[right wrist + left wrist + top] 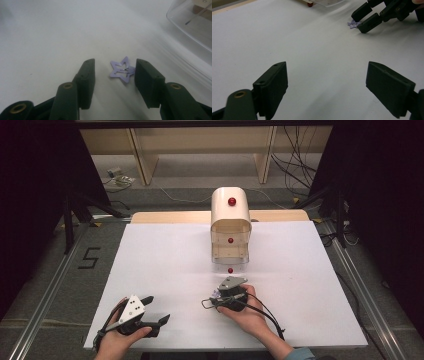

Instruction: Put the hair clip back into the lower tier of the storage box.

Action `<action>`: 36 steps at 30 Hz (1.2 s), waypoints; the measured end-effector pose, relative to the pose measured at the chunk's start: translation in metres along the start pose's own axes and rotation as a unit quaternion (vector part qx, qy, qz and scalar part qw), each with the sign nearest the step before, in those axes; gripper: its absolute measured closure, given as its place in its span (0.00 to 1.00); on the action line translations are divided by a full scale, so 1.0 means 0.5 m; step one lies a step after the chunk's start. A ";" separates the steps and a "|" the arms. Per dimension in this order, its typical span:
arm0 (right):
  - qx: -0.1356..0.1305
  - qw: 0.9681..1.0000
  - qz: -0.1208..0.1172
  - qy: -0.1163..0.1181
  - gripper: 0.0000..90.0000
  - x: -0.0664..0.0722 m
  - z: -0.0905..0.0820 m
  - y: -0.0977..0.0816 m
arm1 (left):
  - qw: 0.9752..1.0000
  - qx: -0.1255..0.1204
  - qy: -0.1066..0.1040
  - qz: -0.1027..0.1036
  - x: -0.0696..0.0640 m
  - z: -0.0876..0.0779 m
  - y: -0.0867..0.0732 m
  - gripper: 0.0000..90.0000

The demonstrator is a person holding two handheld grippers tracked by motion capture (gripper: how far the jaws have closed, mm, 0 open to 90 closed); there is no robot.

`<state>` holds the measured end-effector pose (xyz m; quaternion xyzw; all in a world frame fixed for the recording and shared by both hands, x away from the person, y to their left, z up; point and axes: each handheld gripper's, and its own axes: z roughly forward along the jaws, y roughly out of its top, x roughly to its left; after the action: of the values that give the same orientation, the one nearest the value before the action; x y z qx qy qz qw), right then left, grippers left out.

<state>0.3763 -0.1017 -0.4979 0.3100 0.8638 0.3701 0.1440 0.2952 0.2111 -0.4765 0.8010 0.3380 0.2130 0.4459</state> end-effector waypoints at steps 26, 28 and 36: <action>-0.004 1.000 0.015 -0.021 0.81 0.000 0.002 -0.001 | 1.000 -0.002 0.000 0.001 -0.001 -0.002 0.000 0.20; -0.005 1.000 0.016 -0.021 0.82 -0.001 0.002 -0.001 | 1.000 -0.001 0.000 0.001 0.000 -0.002 0.000 0.20; -0.006 1.000 0.012 -0.021 0.83 -0.002 0.002 0.000 | 1.000 -0.002 0.000 0.001 0.000 -0.002 0.000 0.20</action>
<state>0.3773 -0.1019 -0.4987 0.3270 0.8545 0.3709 0.1593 0.2944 0.2118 -0.4760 0.8007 0.3363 0.2139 0.4473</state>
